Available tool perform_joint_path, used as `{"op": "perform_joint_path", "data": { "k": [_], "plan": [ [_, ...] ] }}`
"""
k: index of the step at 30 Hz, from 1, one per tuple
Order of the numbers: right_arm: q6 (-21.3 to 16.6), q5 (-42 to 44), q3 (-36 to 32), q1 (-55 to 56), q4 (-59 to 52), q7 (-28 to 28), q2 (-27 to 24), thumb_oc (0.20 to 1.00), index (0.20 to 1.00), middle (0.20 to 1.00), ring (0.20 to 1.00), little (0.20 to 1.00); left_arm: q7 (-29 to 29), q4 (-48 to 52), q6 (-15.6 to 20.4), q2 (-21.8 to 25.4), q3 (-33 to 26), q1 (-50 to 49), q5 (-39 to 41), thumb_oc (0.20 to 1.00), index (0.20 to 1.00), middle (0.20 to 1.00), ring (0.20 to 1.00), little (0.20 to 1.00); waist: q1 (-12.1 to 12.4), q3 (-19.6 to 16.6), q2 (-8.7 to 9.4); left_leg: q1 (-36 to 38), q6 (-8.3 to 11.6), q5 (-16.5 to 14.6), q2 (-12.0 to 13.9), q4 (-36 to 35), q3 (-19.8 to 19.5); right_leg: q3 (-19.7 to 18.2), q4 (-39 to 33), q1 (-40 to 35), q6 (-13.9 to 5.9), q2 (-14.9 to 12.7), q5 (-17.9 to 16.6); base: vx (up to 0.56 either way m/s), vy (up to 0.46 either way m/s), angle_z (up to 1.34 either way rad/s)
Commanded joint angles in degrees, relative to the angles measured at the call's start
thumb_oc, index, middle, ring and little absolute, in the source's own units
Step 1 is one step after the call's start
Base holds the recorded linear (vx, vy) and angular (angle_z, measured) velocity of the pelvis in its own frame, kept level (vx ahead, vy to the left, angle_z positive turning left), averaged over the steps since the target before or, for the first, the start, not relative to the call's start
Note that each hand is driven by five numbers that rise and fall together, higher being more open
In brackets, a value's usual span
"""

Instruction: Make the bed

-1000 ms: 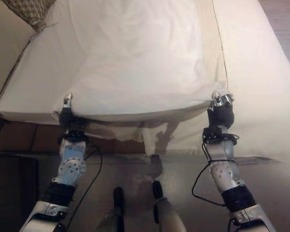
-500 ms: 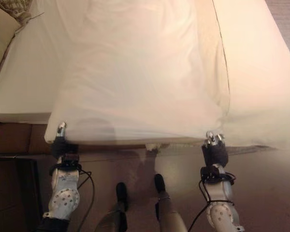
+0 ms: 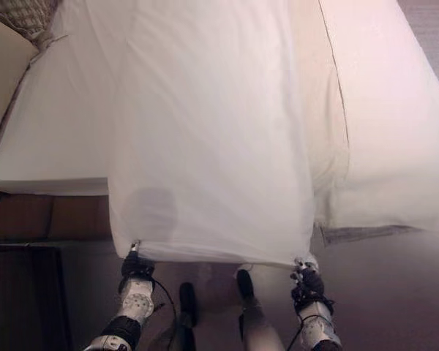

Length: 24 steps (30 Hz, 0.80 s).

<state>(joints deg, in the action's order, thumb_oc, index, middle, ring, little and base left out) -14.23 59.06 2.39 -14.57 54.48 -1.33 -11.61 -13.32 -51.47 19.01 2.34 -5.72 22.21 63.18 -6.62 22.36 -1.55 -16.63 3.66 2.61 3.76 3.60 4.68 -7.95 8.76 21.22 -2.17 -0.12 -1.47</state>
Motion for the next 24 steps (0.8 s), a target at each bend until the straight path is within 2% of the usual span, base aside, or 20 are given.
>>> {"op": "perform_joint_path", "data": {
  "k": [1,5,6,7,8,9,12,18,20,24],
  "plan": [
    [1.83,-0.63,-3.11,8.06,7.73,-1.80,-1.32,0.200,0.200,0.200,0.200,0.200,-3.46,-8.59,1.73,3.78,-7.90,-10.46,1.30,0.200,0.200,0.200,0.200,0.200,0.34,-2.57,1.77,-5.68,-0.31,-1.10,-1.39,4.41,0.37,-1.17,-1.63,2.29,-5.79,-3.59,-2.20,0.00,0.000,0.00],
    [4.16,-5.04,-0.24,8.19,10.30,-0.31,-1.04,0.200,0.200,0.200,0.200,0.200,-3.05,-11.24,0.65,3.54,-6.90,-10.71,-0.07,0.200,0.200,0.200,0.200,0.200,0.50,-2.70,1.60,-5.32,-0.26,-0.89,-1.44,4.18,-0.02,-0.51,-1.68,1.92,-5.83,-3.80,-2.22,0.00,0.000,0.00],
    [5.02,-6.78,0.71,8.31,10.93,0.50,-1.13,0.253,0.253,0.253,0.253,0.253,-2.88,-11.80,0.07,3.60,-6.58,-10.76,-0.86,0.200,0.200,0.200,0.200,0.200,0.56,-2.74,1.65,-5.22,-0.29,-0.93,-1.40,4.24,-0.11,-0.38,-1.65,1.80,-5.80,-3.85,-2.16,0.00,0.000,0.00],
    [5.64,-7.98,1.25,8.37,11.90,1.00,-1.33,0.507,0.507,0.507,0.507,0.507,-2.68,-12.83,-0.44,3.85,-6.41,-10.96,-1.63,0.319,0.319,0.319,0.319,0.319,0.67,-2.81,1.61,-5.16,-0.32,-0.96,-1.45,4.34,-0.17,-0.28,-1.59,1.69,-5.77,-3.91,-2.12,0.00,0.000,0.00],
    [5.99,-8.83,1.54,8.34,12.50,1.26,-1.45,0.918,0.918,0.918,0.918,0.918,-2.26,-13.65,-0.97,3.93,-6.56,-11.04,-1.80,0.821,0.821,0.821,0.821,0.821,0.70,-2.90,1.62,-5.11,-0.36,-1.00,-1.43,4.35,-0.31,-0.21,-1.51,1.60,-5.75,-3.91,-2.07,0.00,0.000,0.00],
    [6.61,-10.29,1.90,8.32,13.20,1.53,-1.65,1.000,1.000,1.000,1.000,1.000,-1.56,-13.65,-2.19,4.02,-5.14,-11.52,-4.56,1.000,1.000,1.000,1.000,1.000,0.74,-3.07,1.51,-5.03,-0.41,-1.00,-1.42,4.33,-0.33,-0.07,-1.64,1.43,-5.84,-4.08,-2.17,0.00,0.000,0.00],
    [6.88,-11.42,1.96,8.41,13.57,1.94,-1.77,1.000,1.000,1.000,1.000,1.000,-0.99,-14.81,-2.83,4.12,-5.10,-11.78,-4.58,1.000,1.000,1.000,1.000,1.000,0.81,-3.33,1.29,-4.66,-0.38,-0.90,-1.44,3.90,-0.32,0.07,-1.96,1.13,-5.93,-4.24,-2.25,0.01,0.004,0.07],
    [7.83,-17.51,3.61,8.35,14.92,2.74,-2.24,1.000,1.000,1.000,1.000,1.000,1.80,-15.85,-5.67,4.65,-1.49,-13.44,-11.05,1.000,1.000,1.000,1.000,1.000,0.97,-3.94,1.02,-4.01,-0.35,-0.44,-1.51,2.95,-0.75,0.44,-2.87,0.39,-5.97,-4.53,-2.65,0.00,0.001,0.01],
    [7.86,-19.62,4.74,8.37,15.08,2.58,-2.10,1.000,1.000,1.000,1.000,1.000,3.63,-14.36,-7.08,4.41,3.24,-14.92,-16.33,1.000,1.000,1.000,1.000,1.000,1.03,-4.13,0.76,-3.88,-0.33,-0.11,-1.55,2.50,-0.96,0.66,-3.16,0.17,-6.01,-4.66,-2.75,0.00,-0.008,0.05],
    [7.36,-20.60,5.17,8.40,14.98,3.00,-2.06,1.000,1.000,1.000,1.000,1.000,6.42,-12.78,-7.44,4.56,6.42,-15.85,-19.34,1.000,1.000,1.000,1.000,1.000,1.01,-4.13,0.53,-3.80,-0.22,0.04,-1.59,2.20,-1.27,0.94,-3.28,0.00,-6.01,-4.65,-2.60,0.00,-0.009,0.10]
  ]
}}
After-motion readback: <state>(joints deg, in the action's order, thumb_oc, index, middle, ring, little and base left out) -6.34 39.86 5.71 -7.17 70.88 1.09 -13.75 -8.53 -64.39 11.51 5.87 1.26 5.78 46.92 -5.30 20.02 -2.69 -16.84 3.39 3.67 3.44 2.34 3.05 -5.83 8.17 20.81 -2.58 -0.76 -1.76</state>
